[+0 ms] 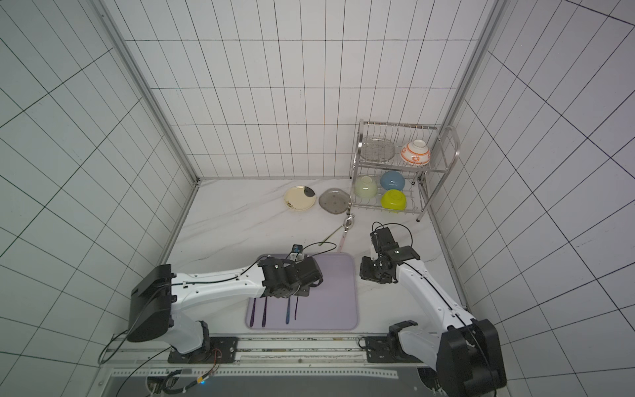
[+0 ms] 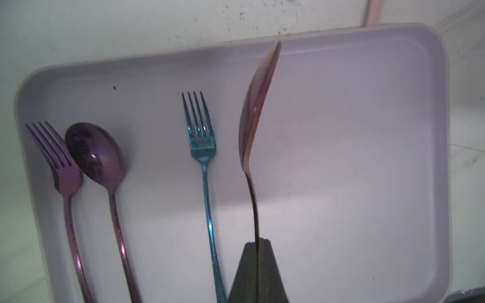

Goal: Set the spoon and fork side by side
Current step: Place the spoon on the tray.

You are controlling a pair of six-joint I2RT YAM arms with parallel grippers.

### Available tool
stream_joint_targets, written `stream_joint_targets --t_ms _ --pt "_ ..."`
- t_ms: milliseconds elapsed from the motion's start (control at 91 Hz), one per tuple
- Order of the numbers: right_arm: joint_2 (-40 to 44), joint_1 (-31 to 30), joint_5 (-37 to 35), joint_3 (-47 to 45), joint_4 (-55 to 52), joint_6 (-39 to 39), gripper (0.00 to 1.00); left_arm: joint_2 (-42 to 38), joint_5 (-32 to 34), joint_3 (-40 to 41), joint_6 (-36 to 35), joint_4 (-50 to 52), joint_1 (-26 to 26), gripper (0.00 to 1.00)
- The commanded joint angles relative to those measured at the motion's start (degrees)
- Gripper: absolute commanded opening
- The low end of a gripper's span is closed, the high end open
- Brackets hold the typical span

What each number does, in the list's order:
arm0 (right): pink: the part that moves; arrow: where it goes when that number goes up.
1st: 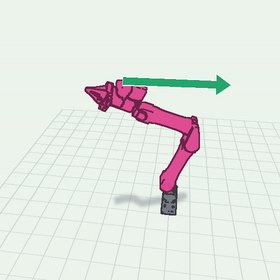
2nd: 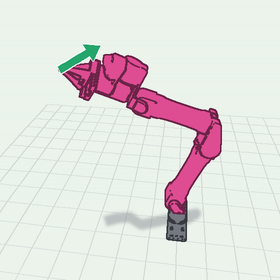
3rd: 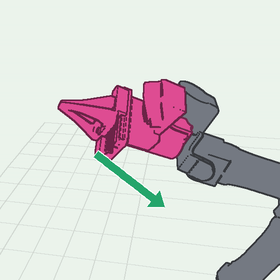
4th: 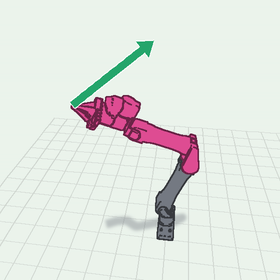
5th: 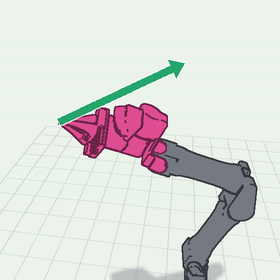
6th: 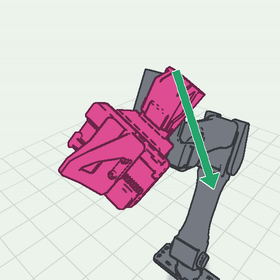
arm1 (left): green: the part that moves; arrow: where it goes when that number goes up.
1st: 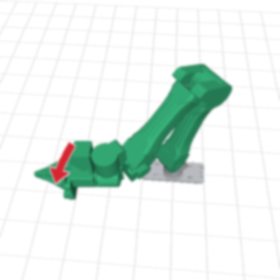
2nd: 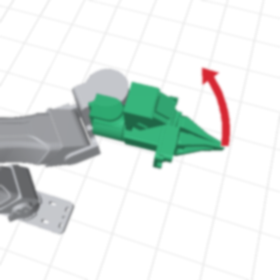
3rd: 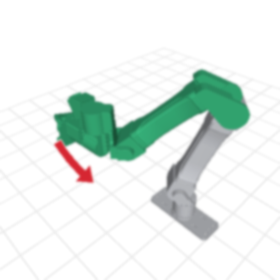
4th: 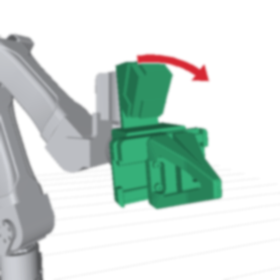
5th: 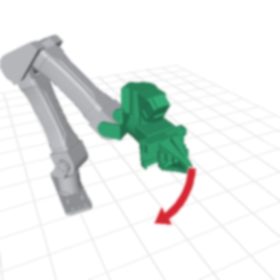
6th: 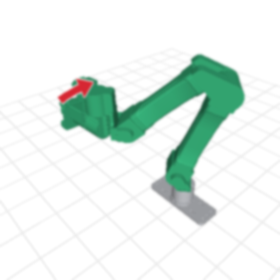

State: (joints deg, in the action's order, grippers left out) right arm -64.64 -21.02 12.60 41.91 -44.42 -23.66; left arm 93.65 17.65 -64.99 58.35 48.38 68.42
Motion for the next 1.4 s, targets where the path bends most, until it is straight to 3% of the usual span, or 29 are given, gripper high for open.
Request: stream_joint_targets --t_ms 0,396,956,1385 --pt "0.08 -0.31 -0.89 0.21 -1.2 0.02 0.37 4.11 2.31 -1.11 3.44 -2.51 1.19 0.0" --pt "0.13 -0.34 -0.07 -0.29 -0.46 0.37 0.37 7.87 -1.92 1.9 3.02 -9.02 0.21 0.0" --pt "-1.1 -0.31 -0.54 -0.26 -0.4 0.37 0.37 6.18 -6.22 7.91 0.33 -15.95 -1.55 0.0" --pt "-0.52 -0.3 -2.25 1.24 -1.89 -0.57 0.41 0.15 -6.62 8.04 -3.2 -15.09 -1.79 0.29"
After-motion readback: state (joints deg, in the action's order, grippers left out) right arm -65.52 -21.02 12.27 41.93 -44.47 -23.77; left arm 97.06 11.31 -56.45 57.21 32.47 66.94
